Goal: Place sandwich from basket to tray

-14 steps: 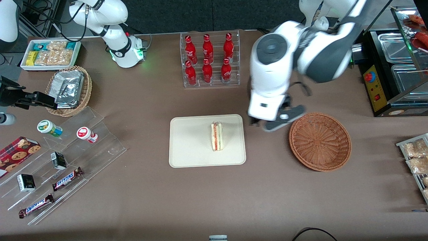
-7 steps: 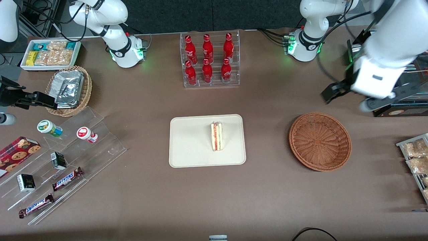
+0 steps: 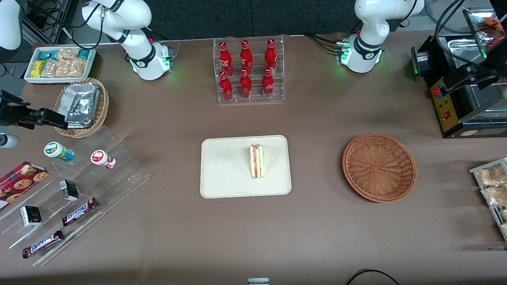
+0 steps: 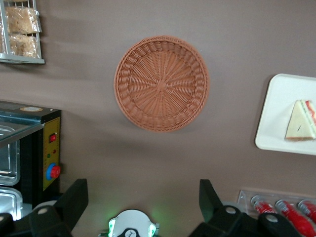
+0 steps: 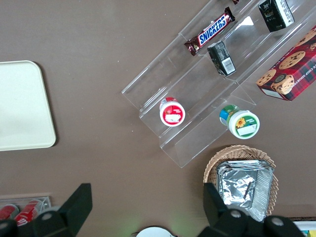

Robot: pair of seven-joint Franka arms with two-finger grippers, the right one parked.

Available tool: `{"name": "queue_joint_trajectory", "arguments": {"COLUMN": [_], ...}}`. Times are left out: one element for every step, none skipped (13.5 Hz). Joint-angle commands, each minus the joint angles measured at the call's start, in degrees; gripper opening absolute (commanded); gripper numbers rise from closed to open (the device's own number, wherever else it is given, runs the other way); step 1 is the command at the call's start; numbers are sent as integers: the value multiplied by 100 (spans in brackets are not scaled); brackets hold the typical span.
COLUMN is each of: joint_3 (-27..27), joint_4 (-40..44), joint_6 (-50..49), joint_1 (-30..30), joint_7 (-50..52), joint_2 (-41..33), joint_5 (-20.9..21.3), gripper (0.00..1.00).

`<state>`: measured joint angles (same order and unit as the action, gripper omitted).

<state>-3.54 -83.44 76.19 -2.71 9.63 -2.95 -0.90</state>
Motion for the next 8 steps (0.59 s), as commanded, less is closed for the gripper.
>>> {"name": "queue_joint_trajectory", "arguments": {"joint_3": [47, 55, 64, 64, 64, 56, 47, 29], "joint_4": [-542, -603, -664, -682, -621, -508, -341, -226], "joint_6": [256, 230, 229, 221, 177, 159, 142, 124], "joint_1": [166, 166, 166, 157, 157, 157, 166, 166], "joint_7": [-93, -119, -233, -303, -304, -304, -313, -321], "joint_2": [-320, -346, -390, -434, -391, -286, -172, -83], "joint_5": [-60, -60, -51, -42, -16, 10, -24, -42], "gripper": [99, 99, 99, 99, 99, 99, 99, 99]}}
